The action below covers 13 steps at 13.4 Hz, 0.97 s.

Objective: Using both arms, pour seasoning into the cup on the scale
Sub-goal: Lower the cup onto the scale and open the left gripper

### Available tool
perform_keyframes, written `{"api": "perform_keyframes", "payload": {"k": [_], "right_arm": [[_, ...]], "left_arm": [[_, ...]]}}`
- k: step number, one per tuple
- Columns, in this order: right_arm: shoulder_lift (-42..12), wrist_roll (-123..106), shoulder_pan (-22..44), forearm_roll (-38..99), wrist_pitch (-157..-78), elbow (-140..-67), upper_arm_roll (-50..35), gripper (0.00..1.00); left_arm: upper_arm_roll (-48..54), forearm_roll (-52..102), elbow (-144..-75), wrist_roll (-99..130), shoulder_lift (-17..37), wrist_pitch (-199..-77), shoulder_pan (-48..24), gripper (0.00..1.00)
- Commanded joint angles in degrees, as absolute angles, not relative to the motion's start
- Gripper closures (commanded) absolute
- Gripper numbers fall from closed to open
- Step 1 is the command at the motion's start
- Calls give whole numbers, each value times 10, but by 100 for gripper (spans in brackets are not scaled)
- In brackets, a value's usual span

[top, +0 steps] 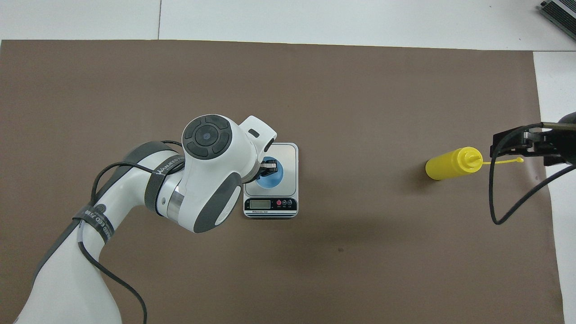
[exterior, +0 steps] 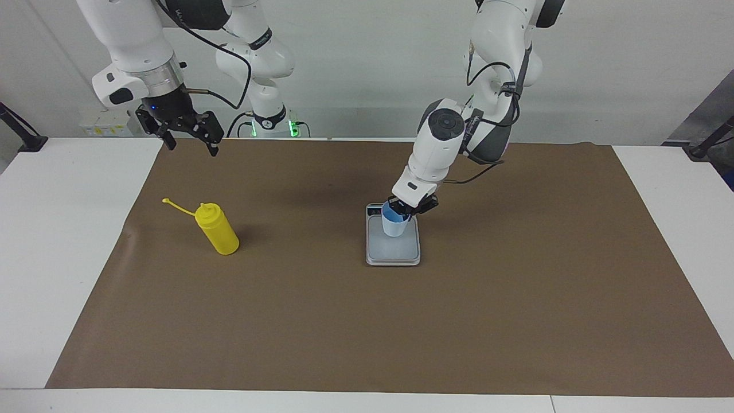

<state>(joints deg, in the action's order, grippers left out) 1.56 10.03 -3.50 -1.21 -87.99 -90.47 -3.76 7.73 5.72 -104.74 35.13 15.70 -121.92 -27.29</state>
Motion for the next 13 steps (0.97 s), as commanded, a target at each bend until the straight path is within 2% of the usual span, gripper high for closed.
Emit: {"api": "perform_keyframes", "payload": {"k": [1, 5, 6, 8, 11, 13], "right_arm": [[28, 88, -43, -4, -886, -919, -40, 0], [28, 88, -43, -4, -886, -919, -40, 0], [28, 88, -43, -4, -886, -919, -40, 0], [27, 88, -43, -4, -886, -918, -40, 0], [28, 88, -43, -4, -886, -919, -40, 0], [28, 88, -43, -4, -886, -918, -40, 0]], "left_arm": [[69, 44, -1041, 365, 168, -1230, -288, 100], [69, 44, -1046, 366, 169, -1243, -290, 100], [69, 44, -1046, 366, 170, -1246, -290, 94], [69, 44, -1046, 368, 172, -1246, -293, 63], [68, 44, -1042, 368, 171, -1238, -292, 38], [67, 21, -1039, 367, 169, -1231, -291, 0]]}}
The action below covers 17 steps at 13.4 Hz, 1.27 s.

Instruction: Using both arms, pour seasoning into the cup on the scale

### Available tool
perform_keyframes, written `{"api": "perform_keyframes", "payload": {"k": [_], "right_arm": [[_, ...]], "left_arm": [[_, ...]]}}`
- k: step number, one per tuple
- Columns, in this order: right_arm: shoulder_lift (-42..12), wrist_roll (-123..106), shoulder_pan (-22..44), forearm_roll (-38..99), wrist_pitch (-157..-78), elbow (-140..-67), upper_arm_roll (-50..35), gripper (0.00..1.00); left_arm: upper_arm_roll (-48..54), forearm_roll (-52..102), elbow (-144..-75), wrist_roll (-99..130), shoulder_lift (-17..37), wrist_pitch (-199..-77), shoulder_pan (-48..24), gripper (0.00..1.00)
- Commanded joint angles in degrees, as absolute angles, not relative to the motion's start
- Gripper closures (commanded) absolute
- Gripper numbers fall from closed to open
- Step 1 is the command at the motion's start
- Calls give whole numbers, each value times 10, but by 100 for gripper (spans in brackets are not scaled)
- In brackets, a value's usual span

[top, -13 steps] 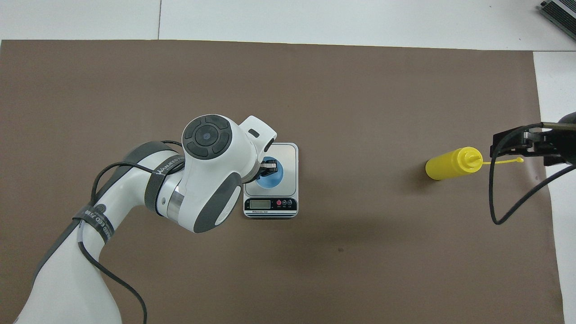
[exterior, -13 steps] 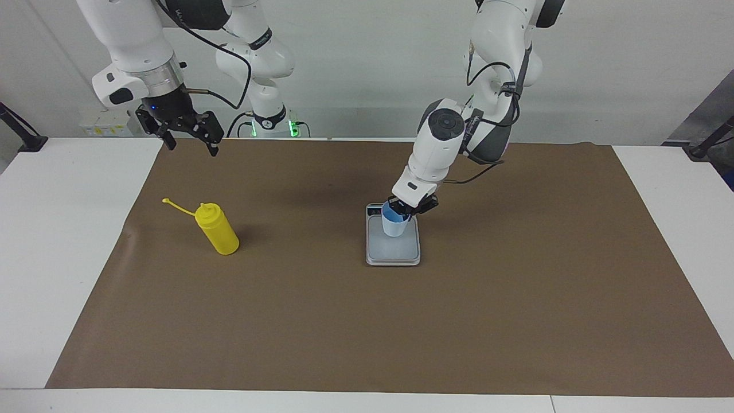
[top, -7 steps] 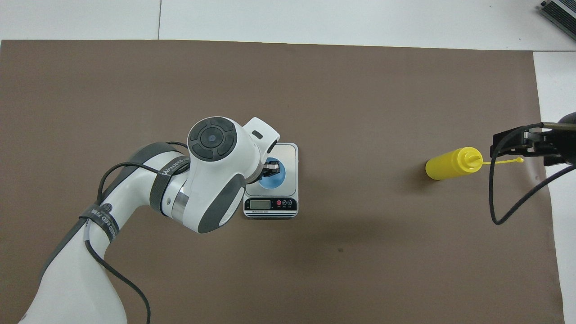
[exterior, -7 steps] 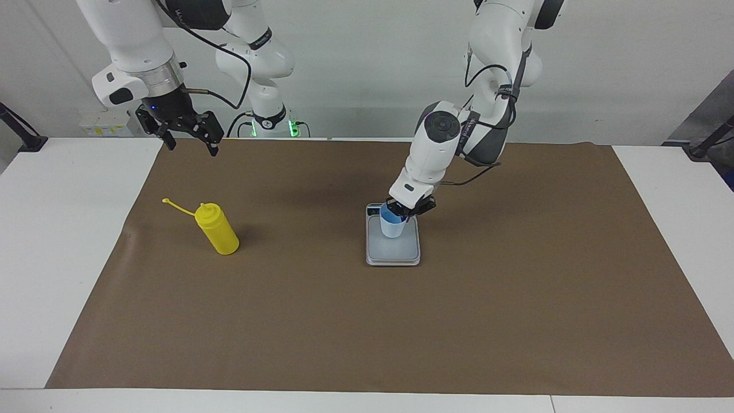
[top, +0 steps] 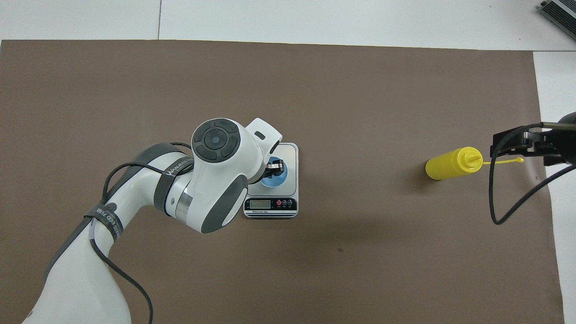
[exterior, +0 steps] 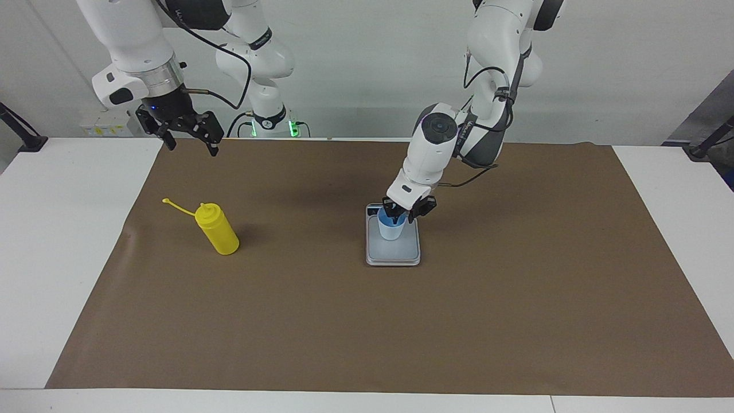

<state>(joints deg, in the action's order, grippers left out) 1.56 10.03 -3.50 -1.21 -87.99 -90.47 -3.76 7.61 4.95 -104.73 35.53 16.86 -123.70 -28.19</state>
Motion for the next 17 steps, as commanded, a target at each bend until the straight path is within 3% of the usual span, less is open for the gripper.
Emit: {"api": "perform_keyframes", "payload": {"k": [1, 12, 17], "right_arm": [[28, 88, -43, -4, -886, -919, -40, 0], [28, 87, -47, -4, -886, -918, -39, 0], [32, 37, -63, -4, -891, -932, -39, 0]], "left_arm": [[66, 12, -1037, 367, 161, -1216, -286, 0], [65, 15, -1029, 259, 50, -1128, -161, 0], [63, 16, -1032, 115, 40, -1086, -92, 0]]}}
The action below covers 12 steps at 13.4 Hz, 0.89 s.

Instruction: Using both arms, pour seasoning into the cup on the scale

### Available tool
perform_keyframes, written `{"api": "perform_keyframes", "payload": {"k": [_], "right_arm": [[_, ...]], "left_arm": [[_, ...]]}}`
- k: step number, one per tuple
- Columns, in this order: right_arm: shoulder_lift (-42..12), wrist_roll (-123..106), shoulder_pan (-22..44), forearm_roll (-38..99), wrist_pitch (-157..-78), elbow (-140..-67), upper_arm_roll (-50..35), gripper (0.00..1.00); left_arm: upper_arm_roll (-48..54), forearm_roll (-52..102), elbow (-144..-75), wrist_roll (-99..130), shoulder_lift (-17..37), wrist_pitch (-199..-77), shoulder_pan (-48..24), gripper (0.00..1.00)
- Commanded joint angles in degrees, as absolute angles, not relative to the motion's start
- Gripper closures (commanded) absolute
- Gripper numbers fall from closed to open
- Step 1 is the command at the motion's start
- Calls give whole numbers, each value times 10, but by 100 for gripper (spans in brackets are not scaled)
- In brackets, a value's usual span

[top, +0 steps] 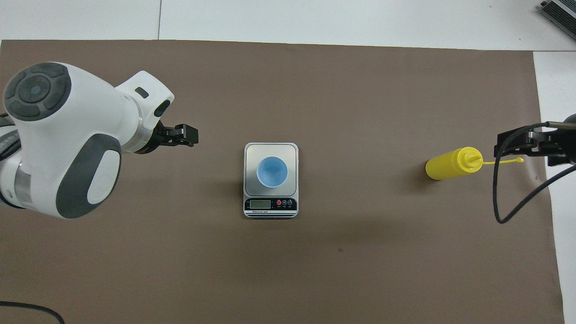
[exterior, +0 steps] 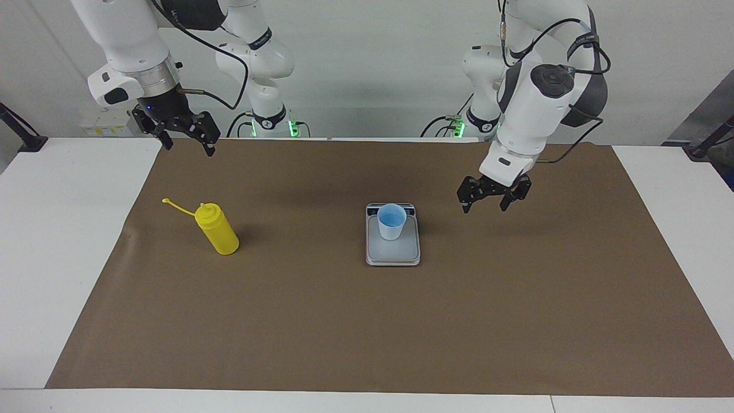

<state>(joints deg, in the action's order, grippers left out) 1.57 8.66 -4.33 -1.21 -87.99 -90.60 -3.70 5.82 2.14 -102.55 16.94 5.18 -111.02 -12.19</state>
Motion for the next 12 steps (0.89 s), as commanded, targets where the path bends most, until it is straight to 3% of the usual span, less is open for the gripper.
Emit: {"api": "perform_keyframes", "payload": {"k": [1, 5, 12], "right_arm": [[37, 4, -69, -4, -896, -943, -39, 0], [61, -111, -122, 51, -956, -1003, -36, 0], [117, -406, -201, 141, -1108, -1171, -28, 0]], "left_arm": [[63, 16, -1032, 86, 35, -1080, -75, 0], [63, 16, -1031, -8, 32, -1066, -19, 0], [56, 12, -988, -34, -33, -951, -6, 0]]}}
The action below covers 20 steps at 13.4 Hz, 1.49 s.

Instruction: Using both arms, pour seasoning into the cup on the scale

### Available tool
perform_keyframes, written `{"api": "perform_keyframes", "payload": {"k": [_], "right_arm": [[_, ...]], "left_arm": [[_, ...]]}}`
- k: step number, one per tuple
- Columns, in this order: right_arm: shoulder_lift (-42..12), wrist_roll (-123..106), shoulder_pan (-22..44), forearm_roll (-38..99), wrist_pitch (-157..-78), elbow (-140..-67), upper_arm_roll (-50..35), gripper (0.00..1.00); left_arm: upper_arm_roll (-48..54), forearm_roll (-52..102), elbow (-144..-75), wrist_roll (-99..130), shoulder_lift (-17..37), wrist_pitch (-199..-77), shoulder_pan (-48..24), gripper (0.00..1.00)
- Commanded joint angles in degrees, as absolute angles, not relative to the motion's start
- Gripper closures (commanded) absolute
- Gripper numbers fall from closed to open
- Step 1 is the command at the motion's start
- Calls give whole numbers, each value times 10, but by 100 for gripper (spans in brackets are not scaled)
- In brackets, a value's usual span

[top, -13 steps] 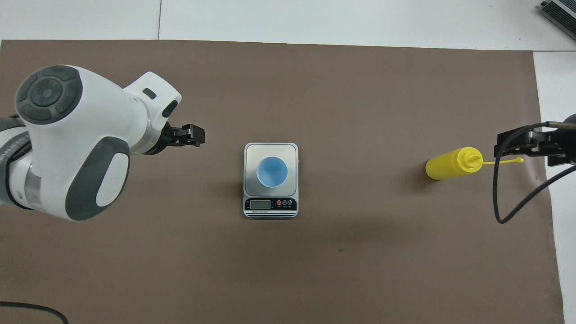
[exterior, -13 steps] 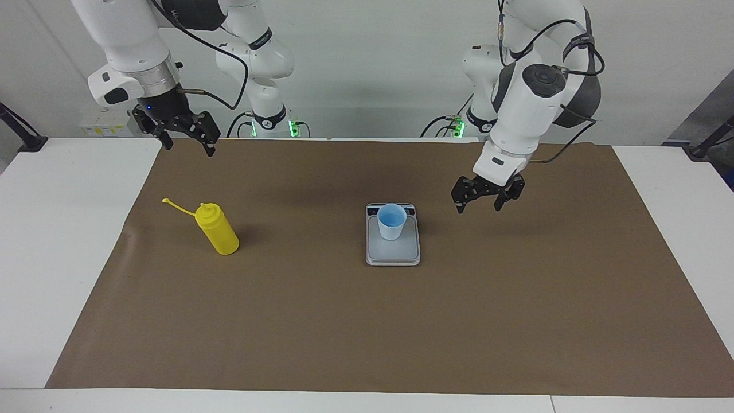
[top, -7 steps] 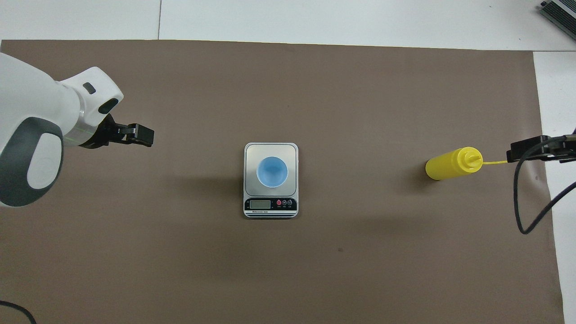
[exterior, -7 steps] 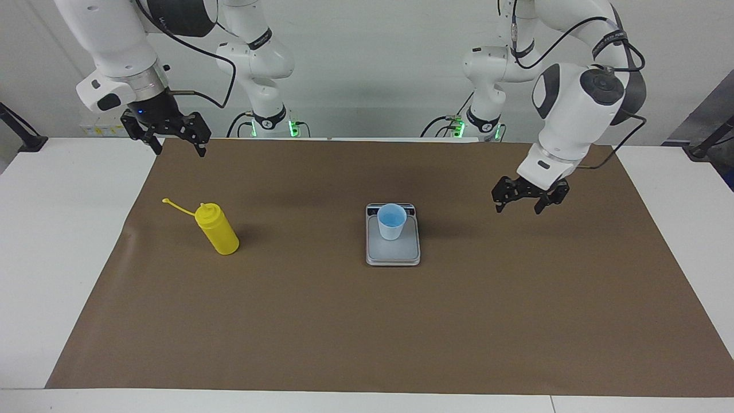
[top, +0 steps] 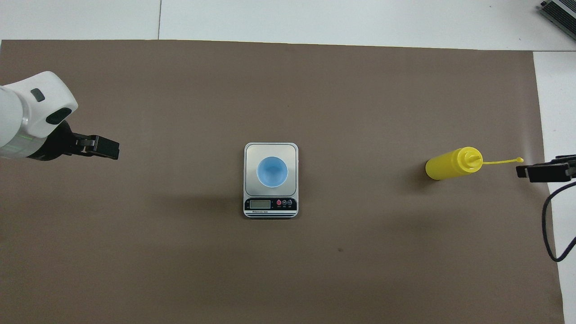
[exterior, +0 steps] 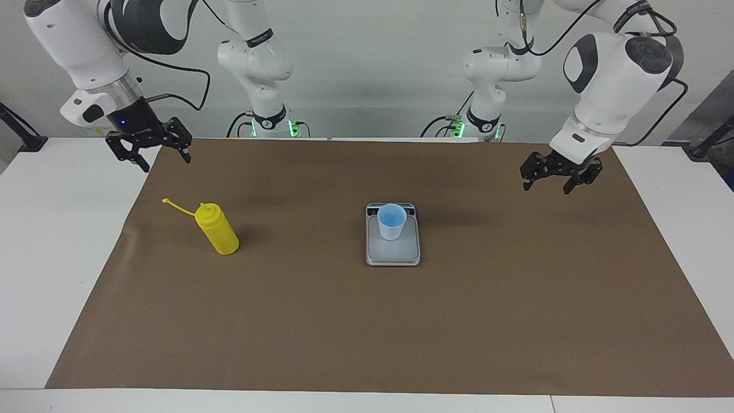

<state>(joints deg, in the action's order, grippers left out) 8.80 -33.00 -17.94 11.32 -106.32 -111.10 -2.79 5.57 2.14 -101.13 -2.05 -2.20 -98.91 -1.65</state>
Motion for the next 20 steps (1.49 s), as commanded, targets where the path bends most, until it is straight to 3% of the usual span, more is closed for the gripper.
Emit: {"api": "perform_keyframes", "payload": {"k": [1, 9, 15, 20], "right_arm": [[119, -439, -207, 146, -1121, -1186, -26, 0], [97, -765, -282, 367, -1249, -1308, -23, 0], [52, -982, -303, 564, -1258, -1353, -22, 0], [20, -1146, -309, 690, -1258, -1379, -23, 0]], "left_arm": [[52, 12, -972, -36, -32, -937, -6, 0], [47, 57, -1012, -46, -54, -959, 13, 0], [47, 48, -1006, -52, -53, -950, 10, 0], [49, 15, -859, -58, 23, -854, 13, 0]]}}
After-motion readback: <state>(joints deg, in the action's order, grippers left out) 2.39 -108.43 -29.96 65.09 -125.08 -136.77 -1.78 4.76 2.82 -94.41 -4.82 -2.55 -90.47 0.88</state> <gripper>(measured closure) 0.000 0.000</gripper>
